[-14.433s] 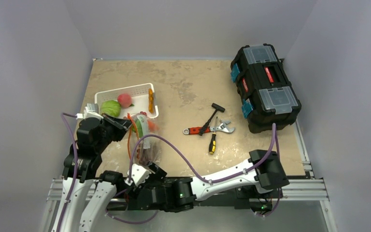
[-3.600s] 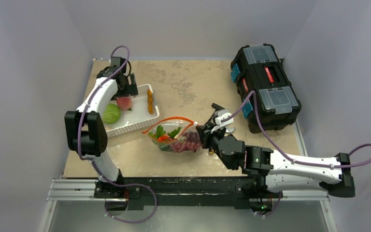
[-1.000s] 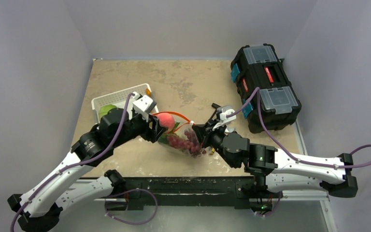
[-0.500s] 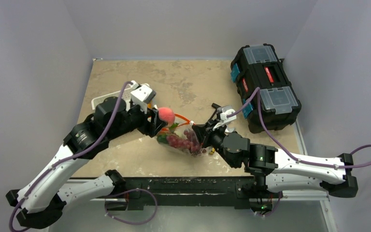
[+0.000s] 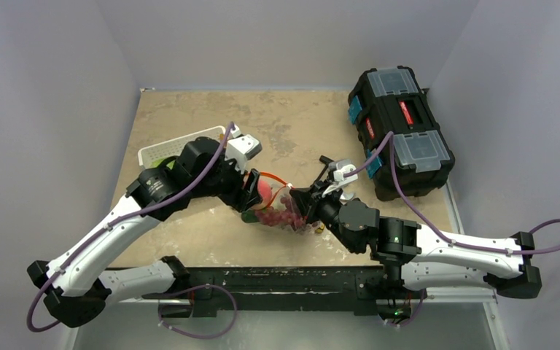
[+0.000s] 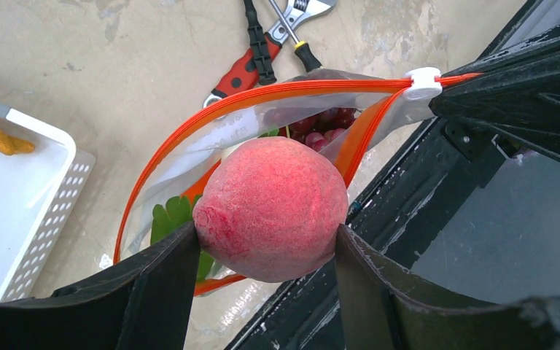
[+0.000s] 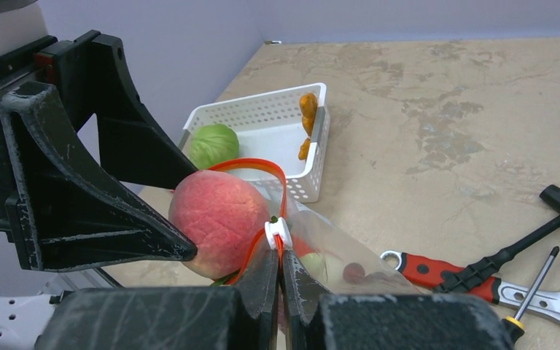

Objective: Place the food in the zip-top bag and seal the zipper
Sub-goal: Place the fake fruit in the zipper food storage bag.

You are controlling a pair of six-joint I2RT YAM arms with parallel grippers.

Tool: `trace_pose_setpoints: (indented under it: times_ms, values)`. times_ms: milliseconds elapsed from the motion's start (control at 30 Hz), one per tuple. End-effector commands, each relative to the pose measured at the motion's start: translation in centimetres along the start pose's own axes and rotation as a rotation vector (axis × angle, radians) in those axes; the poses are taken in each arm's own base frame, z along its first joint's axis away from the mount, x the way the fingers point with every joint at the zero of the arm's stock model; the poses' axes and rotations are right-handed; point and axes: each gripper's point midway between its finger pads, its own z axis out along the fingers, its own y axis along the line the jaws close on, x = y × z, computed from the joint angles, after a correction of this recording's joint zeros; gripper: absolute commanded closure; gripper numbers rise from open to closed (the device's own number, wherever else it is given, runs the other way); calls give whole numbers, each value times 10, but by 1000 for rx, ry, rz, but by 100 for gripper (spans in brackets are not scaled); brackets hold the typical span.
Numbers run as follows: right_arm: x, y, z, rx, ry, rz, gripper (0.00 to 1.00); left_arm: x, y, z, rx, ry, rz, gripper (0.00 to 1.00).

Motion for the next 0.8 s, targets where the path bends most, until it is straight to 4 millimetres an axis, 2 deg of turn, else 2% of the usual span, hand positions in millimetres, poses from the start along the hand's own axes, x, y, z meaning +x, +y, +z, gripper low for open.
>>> trace_pose_setpoints:
  times_ms: [0, 100, 267, 367, 567, 667, 767]
  values:
    - [-31, 13, -3, -42, -78, 94, 100, -12, -11, -2, 47, 19, 33, 94]
    - [-32, 14, -3, -45, -78, 94, 100, -17, -2, 3, -7, 54, 42, 97]
    - [-33, 15, -3, -48, -78, 94, 100, -17, -10, 15, 86, 136, 105, 97]
    - [-35, 16, -4, -48, -79, 93, 100, -19, -3, 16, 61, 186, 120, 97]
    - [-32, 14, -2, -38, -75, 84, 100, -31, 13, 16, 51, 174, 98, 98]
    - [-31, 16, -1, -44, -71, 78, 100, -30, 8, 21, 110, 209, 84, 98]
    - [-30, 20, 0, -64, -70, 62, 100, -24, -10, 29, 238, 253, 84, 98]
